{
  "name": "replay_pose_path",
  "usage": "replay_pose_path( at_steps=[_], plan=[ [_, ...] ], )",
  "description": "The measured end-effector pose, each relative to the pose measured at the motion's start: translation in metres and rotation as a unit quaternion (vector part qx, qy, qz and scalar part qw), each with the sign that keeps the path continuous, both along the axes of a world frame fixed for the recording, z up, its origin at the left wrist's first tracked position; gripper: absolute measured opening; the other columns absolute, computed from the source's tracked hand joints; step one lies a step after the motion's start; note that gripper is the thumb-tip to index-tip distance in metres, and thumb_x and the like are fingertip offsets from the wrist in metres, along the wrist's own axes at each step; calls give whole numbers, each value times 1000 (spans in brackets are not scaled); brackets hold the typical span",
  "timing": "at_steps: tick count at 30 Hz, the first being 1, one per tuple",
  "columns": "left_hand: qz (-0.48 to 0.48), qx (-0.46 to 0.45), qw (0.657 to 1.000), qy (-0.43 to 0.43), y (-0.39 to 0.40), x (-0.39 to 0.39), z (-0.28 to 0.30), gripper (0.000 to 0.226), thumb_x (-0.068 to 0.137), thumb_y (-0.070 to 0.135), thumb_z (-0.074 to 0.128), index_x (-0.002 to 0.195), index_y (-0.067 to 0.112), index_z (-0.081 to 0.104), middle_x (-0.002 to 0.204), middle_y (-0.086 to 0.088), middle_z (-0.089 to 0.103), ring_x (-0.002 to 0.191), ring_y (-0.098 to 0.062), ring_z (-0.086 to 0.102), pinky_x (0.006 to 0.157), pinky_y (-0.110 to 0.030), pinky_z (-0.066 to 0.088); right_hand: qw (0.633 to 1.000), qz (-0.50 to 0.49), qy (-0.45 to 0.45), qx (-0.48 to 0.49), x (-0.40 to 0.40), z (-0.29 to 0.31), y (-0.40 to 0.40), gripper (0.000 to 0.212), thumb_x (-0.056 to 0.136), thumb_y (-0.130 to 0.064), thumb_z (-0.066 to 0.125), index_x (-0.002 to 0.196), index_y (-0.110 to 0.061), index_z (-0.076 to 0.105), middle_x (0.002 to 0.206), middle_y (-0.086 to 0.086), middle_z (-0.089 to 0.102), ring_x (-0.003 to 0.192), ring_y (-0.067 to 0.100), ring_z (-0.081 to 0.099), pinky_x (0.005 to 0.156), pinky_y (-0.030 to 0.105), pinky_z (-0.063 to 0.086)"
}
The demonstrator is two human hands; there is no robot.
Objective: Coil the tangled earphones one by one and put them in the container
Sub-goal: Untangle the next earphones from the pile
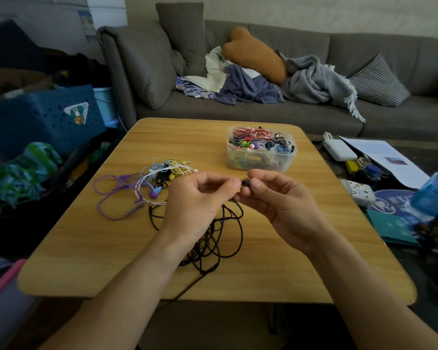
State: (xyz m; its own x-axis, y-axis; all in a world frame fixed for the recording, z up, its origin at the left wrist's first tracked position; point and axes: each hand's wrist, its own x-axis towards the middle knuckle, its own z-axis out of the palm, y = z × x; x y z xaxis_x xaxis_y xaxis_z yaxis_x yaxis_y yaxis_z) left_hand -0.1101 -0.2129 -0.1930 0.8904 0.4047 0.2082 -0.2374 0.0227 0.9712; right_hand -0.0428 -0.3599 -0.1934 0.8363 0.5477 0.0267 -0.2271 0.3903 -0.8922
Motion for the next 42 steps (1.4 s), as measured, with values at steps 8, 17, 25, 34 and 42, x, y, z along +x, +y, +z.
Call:
replay_pose_path(
  at_steps=[8,17,25,34,42],
  plan=[
    [11,100,994,-42,0,-3,0,5,81,7,76,86,8,76,75,-2,76,70,-16,73,69,-23,57,1000,8,21,5,-2,3,-1,19,75,2,63,91,-2,72,84,20,72,74,24,72,78,37,61],
    [26,196,978,-66,4,0,-4,7,82,13,76,89,14,77,80,5,76,77,-9,72,74,-29,59,999,7,48,-5,-1,2,-3,18,61,-3,74,79,-7,77,81,20,73,70,22,73,76,37,61],
    [-31,100,993,-55,3,-1,-5,5,85,2,70,88,4,74,76,-7,75,68,-18,71,67,-22,55,997,-28,-40,-57,-2,5,-5,22,68,0,68,90,-1,70,78,16,74,67,20,73,76,33,61],
    [-83,60,995,-21,6,-1,-6,6,85,6,68,88,5,74,81,-12,75,68,-21,69,71,-28,58,979,-41,-157,-126,-2,10,-12,21,69,-4,72,90,0,71,79,14,75,68,18,73,70,24,58],
    [3,180,983,-42,0,1,-5,11,85,2,70,83,12,71,73,-5,73,61,-16,69,63,-32,59,992,-32,-90,-86,-1,4,-8,20,65,-5,74,86,-4,73,76,17,74,67,19,72,71,27,59]
  ],
)
